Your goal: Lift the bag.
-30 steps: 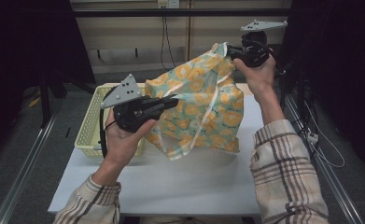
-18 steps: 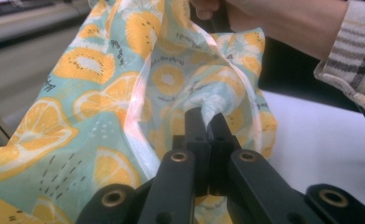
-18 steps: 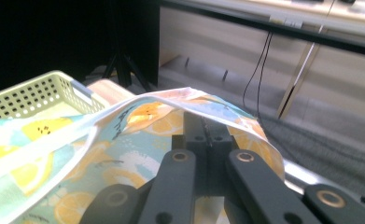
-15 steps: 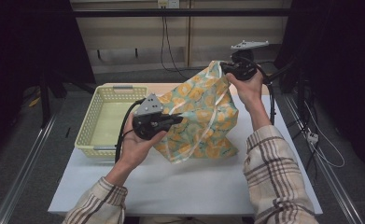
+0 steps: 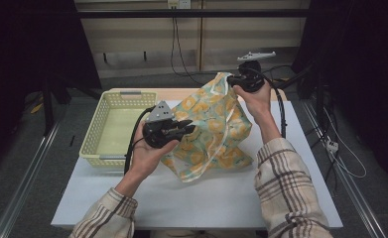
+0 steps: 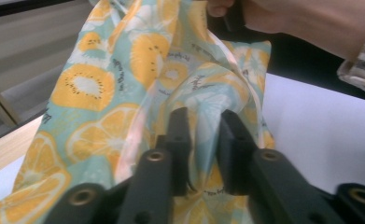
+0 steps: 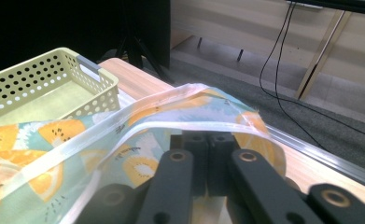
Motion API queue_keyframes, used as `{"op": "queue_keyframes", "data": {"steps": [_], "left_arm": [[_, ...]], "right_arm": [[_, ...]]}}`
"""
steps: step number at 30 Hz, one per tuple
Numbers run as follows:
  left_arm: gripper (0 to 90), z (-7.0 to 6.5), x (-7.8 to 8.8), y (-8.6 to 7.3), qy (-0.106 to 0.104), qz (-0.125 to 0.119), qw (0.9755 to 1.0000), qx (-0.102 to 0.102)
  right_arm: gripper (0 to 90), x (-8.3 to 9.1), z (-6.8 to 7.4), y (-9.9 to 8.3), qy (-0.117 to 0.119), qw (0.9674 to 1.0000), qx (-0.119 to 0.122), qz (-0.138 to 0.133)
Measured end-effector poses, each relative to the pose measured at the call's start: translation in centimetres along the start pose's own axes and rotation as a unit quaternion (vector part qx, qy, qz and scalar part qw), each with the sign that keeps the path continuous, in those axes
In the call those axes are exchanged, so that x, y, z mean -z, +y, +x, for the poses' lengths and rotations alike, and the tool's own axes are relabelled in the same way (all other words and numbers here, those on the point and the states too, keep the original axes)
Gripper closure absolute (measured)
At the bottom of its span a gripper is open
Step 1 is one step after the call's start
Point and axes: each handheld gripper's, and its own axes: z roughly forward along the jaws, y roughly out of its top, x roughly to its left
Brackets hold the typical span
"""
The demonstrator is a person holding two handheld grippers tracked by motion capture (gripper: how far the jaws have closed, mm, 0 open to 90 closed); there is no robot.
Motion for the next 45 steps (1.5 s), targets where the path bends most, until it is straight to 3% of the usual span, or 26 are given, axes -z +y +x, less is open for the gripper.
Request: {"op": "queue_keyframes", "data": {"steps": [2,4,7,9,13,22,26,35,39,42,45], "left_arm": [[69.9,0.1,-0.3,-0.2,-0.002,0.000,1.0000,0.009],[58.2,0.3,-0.6,-0.3,0.008,0.000,0.9997,0.024],[50.8,0.3,-0.8,-0.4,0.009,0.002,0.9997,0.024],[42.4,0.1,-0.7,-0.4,0.021,-0.001,0.9996,0.016],[27.5,0.2,-0.4,-0.3,0.039,-0.009,0.9989,0.023],[17.1,0.4,0.0,-0.3,0.059,-0.012,0.9981,0.014],[12.5,0.7,0.0,-0.4,0.069,-0.011,0.9973,0.022],[6.9,1.4,1.1,-0.5,0.084,-0.019,0.9957,0.033],[5.7,1.5,1.4,-0.6,0.081,-0.020,0.9957,0.041],[4.3,1.5,1.8,-0.6,0.084,-0.018,0.9956,0.036],[4.3,1.4,2.1,-0.5,0.086,-0.024,0.9953,0.038]], "right_arm": [[84.2,0.0,0.0,-0.2,0.000,1.0000,-0.005,-0.002],[78.2,-0.1,-0.1,-0.4,-0.007,0.9999,-0.008,0.003],[71.9,-0.5,-0.4,-0.6,-0.008,0.9997,-0.021,0.010],[66.2,-0.6,-0.3,-0.8,-0.002,0.9996,-0.024,0.013],[58.1,-0.2,0.1,-1.3,0.005,0.9996,-0.025,0.007],[41.2,1.5,0.4,-2.2,0.004,0.9997,-0.024,0.002],[35.4,2.5,0.6,-2.5,0.009,0.9997,-0.023,-0.008],[27.2,3.9,0.8,-3.8,0.001,0.9996,-0.026,-0.013],[21.7,4.3,1.0,-4.1,-0.007,0.9996,-0.024,-0.009],[19.6,5.0,1.5,-4.2,-0.007,0.9994,-0.025,-0.021],[17.9,5.4,1.9,-4.4,-0.011,0.9997,-0.017,-0.015]]}}
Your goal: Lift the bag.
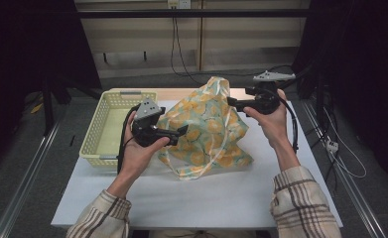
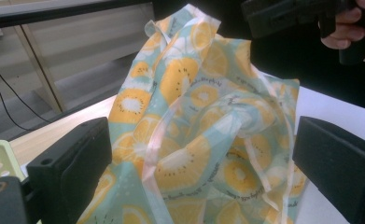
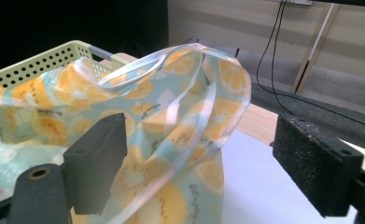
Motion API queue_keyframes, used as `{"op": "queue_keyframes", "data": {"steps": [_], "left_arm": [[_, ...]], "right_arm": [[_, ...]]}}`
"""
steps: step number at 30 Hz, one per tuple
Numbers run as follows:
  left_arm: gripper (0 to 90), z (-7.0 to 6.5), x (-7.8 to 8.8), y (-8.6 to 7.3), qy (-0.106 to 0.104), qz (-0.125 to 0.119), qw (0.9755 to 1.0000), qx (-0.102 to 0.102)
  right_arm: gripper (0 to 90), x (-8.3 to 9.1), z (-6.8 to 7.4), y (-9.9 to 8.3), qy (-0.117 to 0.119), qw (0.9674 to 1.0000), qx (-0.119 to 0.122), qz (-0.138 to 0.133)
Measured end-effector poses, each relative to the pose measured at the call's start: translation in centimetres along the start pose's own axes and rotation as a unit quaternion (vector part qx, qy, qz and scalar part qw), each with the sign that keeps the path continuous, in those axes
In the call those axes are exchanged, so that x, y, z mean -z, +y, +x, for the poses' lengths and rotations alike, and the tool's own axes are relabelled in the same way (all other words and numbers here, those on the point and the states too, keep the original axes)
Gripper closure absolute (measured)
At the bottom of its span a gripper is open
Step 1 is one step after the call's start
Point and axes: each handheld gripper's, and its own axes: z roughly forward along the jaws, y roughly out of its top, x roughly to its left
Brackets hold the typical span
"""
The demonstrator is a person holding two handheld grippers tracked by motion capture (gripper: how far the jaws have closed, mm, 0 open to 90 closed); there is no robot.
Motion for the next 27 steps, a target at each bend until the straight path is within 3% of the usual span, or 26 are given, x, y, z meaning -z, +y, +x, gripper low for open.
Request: {"op": "queue_keyframes", "data": {"steps": [2,4,7,10,19,24,26,27], "left_arm": [[4.0,-0.1,0.3,0.1,-0.001,-0.005,1.0000,-0.001],[3.8,-0.1,0.7,0.1,-0.017,-0.015,0.9997,0.009],[3.5,0.1,1.2,0.2,-0.009,-0.014,0.9999,0.003],[4.3,0.2,1.5,0.1,0.000,0.007,0.9999,0.008],[5.5,0.6,3.2,-1.0,0.026,0.036,0.9990,-0.011],[5.4,1.0,3.9,-2.1,0.028,0.034,0.9990,-0.010],[4.2,1.0,4.3,-2.5,0.039,0.036,0.9983,-0.023],[3.2,1.1,4.4,-2.8,0.034,0.037,0.9985,-0.022]], "right_arm": [[17.8,0.3,0.2,-0.2,0.000,1.0000,0.002,-0.001],[17.2,0.5,0.3,-0.5,-0.002,1.0000,0.004,0.000],[16.5,0.9,0.5,-1.1,0.002,1.0000,0.000,0.000],[16.6,1.2,0.6,-1.6,0.012,0.9999,-0.007,-0.004],[16.4,1.8,1.0,-3.7,0.006,0.9999,-0.003,0.011],[15.8,2.3,1.2,-4.9,0.004,0.9999,-0.004,0.013],[15.3,2.4,1.3,-5.4,0.005,0.9998,-0.004,0.017],[14.9,2.5,1.3,-5.7,0.005,0.9997,-0.002,0.022]]}}
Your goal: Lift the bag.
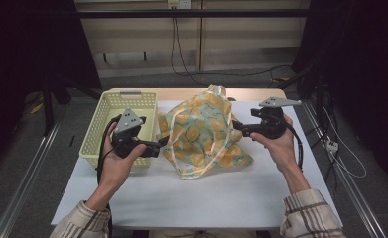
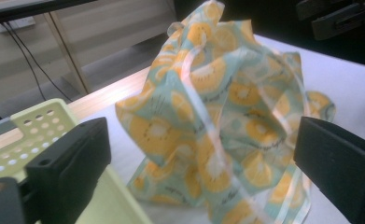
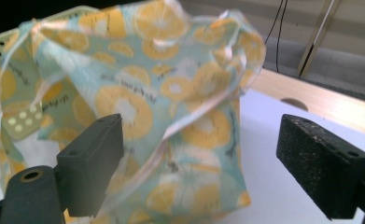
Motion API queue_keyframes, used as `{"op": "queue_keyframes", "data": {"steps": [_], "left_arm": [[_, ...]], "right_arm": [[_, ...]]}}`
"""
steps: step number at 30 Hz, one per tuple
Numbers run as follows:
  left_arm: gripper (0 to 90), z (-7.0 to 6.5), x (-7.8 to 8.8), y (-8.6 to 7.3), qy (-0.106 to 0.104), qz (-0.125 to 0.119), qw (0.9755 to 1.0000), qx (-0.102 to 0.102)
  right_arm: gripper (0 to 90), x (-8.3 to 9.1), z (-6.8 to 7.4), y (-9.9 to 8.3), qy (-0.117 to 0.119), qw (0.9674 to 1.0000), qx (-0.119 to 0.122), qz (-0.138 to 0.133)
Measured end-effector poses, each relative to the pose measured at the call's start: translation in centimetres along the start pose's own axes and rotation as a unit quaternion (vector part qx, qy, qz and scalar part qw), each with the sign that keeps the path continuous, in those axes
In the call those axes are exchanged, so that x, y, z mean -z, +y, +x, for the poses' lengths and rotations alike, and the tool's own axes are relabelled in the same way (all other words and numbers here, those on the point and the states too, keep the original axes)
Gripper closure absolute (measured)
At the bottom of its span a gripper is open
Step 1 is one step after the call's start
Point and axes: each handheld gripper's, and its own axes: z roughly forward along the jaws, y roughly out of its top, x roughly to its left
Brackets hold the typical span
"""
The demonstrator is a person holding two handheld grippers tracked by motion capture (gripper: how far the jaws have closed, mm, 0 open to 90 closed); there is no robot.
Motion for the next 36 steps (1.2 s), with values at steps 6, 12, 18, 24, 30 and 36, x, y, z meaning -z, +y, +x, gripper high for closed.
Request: {"op": "queue_keyframes", "data": {"steps": [6,12,18,24,30,36], "left_arm": [[4.3,0.1,1.1,-1.5,0.012,0.017,0.9998,-0.007],[5.3,0.7,2.3,-3.1,0.024,0.001,0.9994,0.024],[5.5,0.4,2.9,-4.6,0.028,0.009,0.9993,0.024],[5.9,-0.2,3.1,-6.5,0.033,0.018,0.9987,0.036],[5.7,-0.9,4.1,-8.6,0.037,0.021,0.9981,0.044],[5.7,-1.2,5.0,-9.9,0.048,0.021,0.9975,0.047]], "right_arm": [[13.3,0.5,0.1,-1.8,-0.008,0.9999,-0.004,0.011],[10.4,1.3,0.5,-2.8,-0.011,0.9997,-0.003,0.021],[12.6,2.2,1.4,-4.3,-0.016,0.9996,0.004,0.023],[10.2,3.2,2.4,-5.9,-0.023,0.9994,0.004,0.025],[10.0,3.6,2.8,-8.2,-0.037,0.9985,-0.005,0.040],[9.6,4.4,3.1,-10.1,-0.049,0.9980,-0.012,0.038]]}}
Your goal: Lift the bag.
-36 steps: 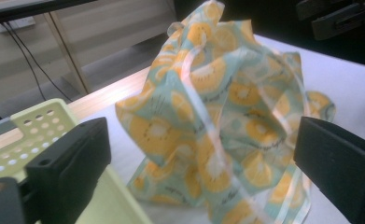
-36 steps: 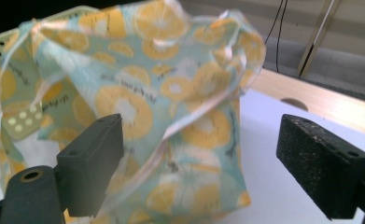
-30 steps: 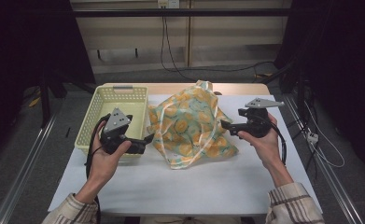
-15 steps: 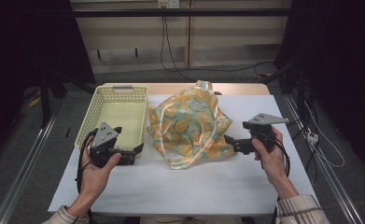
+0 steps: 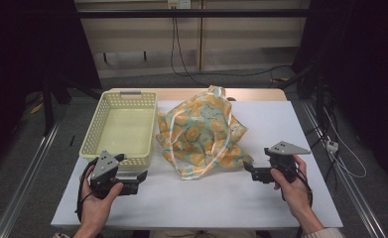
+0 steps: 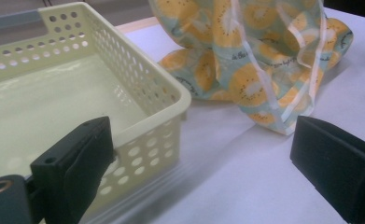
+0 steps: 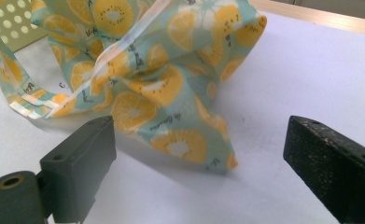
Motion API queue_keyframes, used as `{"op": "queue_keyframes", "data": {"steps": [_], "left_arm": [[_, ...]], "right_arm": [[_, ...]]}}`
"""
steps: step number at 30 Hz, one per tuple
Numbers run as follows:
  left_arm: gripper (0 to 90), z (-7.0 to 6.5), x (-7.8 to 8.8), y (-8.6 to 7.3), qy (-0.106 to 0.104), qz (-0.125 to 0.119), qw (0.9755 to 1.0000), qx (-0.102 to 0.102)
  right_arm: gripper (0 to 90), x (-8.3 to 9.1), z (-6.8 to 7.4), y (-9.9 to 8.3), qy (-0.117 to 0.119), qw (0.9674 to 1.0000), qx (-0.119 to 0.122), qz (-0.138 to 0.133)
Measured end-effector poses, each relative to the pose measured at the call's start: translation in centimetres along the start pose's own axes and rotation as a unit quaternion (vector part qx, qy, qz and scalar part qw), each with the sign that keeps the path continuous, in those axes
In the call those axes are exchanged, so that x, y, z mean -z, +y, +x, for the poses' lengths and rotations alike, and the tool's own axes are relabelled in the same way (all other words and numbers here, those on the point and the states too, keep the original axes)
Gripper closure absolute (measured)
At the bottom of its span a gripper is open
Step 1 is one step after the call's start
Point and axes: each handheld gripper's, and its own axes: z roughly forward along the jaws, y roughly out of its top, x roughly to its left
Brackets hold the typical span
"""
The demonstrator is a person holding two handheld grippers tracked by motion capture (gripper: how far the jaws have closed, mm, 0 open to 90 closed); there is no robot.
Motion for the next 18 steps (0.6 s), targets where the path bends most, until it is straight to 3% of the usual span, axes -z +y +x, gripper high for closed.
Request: {"op": "queue_keyframes", "data": {"steps": [3,13,18], "left_arm": [[5.8,0.0,0.3,-0.3,0.010,0.001,0.9999,-0.006],[6.8,0.2,0.8,-2.2,0.014,-0.013,0.9996,0.023],[6.3,0.2,1.4,-2.7,0.017,-0.024,0.9992,0.028]], "right_arm": [[9.1,0.4,0.1,-0.7,-0.003,1.0000,-0.005,-0.005],[9.4,1.9,0.3,-3.5,-0.024,0.9993,-0.023,-0.016],[9.1,2.5,0.5,-4.8,-0.033,0.9988,-0.031,-0.020]]}}
